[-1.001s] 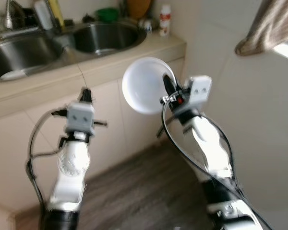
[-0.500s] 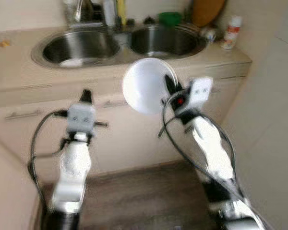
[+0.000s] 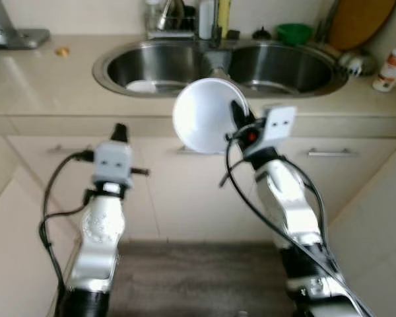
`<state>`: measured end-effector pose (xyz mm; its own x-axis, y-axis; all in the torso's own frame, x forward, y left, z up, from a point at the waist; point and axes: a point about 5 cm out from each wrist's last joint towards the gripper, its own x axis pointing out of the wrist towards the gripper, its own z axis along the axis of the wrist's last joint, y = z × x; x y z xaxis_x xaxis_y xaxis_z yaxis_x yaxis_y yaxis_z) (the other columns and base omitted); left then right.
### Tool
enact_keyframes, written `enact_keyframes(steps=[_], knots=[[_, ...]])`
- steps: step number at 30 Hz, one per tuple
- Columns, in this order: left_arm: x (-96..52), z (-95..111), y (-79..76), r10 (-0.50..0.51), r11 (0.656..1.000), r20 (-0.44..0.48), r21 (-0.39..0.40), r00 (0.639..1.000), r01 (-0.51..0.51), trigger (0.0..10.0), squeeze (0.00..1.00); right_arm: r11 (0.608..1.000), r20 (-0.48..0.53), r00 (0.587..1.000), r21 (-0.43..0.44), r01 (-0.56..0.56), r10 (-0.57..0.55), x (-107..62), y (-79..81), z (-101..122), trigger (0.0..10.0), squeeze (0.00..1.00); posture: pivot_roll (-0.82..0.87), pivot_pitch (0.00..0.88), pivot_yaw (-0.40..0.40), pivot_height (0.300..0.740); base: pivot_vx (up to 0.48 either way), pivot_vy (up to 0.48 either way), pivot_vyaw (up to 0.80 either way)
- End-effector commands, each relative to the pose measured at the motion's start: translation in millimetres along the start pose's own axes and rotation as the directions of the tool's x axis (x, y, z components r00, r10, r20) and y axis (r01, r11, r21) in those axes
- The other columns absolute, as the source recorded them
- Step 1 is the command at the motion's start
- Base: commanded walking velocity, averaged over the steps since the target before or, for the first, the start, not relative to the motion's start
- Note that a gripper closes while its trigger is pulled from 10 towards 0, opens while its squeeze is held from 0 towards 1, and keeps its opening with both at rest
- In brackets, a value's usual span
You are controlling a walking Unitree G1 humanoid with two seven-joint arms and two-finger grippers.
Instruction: Kitchen organization
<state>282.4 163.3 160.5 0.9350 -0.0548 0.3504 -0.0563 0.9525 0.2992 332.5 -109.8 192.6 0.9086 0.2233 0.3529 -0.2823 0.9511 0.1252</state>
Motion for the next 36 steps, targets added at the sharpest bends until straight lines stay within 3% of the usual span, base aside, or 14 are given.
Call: enact_keyframes(steps=[1,10,20,28,36], knots=[[1.1,2,6.8,0.018,1.0,0.009,0.011,1.0,-0.018,10.0,0.0,0.999,0.017,0.999,0.012,-0.032,0.032,4.1,11.7,3,0.0,0.0,-0.01,0.0,-0.032,0.74,0.281,0.0,0.0],[1.2,2,6.2,0.014,1.0,0.005,0.011,1.0,-0.014,10.0,0.0,0.999,0.03,0.999,0.021,-0.036,0.036,5.0,12.3,5,0.0,0.0,-0.01,0.0,-0.032,0.74,0.28,0.0,0.0],[1.5,1,6.1,0.013,1.0,0.005,0.01,1.0,-0.013,10.0,0.0,1.0,0.044,0.999,0.021,-0.019,0.018,5.2,10.8,7,0.0,0.0,-0.02,0.0,-0.032,0.74,0.278,0.0,0.41],[2.5,8,6.7,0.019,1.0,0.049,0.017,0.999,-0.02,10.0,0.0,0.999,0.215,0.976,0.03,0.035,-0.04,11.8,3.9,41,0.0,0.0,-0.01,0.0,-0.032,0.74,0.234,0.0,0.0],[3.0,9,6.9,0.021,1.0,0.05,0.017,0.999,-0.022,10.0,0.0,1.0,0.253,0.967,-0.011,0.021,-0.018,13.5,7.6,48,0.0,0.0,-0.01,0.0,-0.034,0.74,0.0,0.0,0.0]])
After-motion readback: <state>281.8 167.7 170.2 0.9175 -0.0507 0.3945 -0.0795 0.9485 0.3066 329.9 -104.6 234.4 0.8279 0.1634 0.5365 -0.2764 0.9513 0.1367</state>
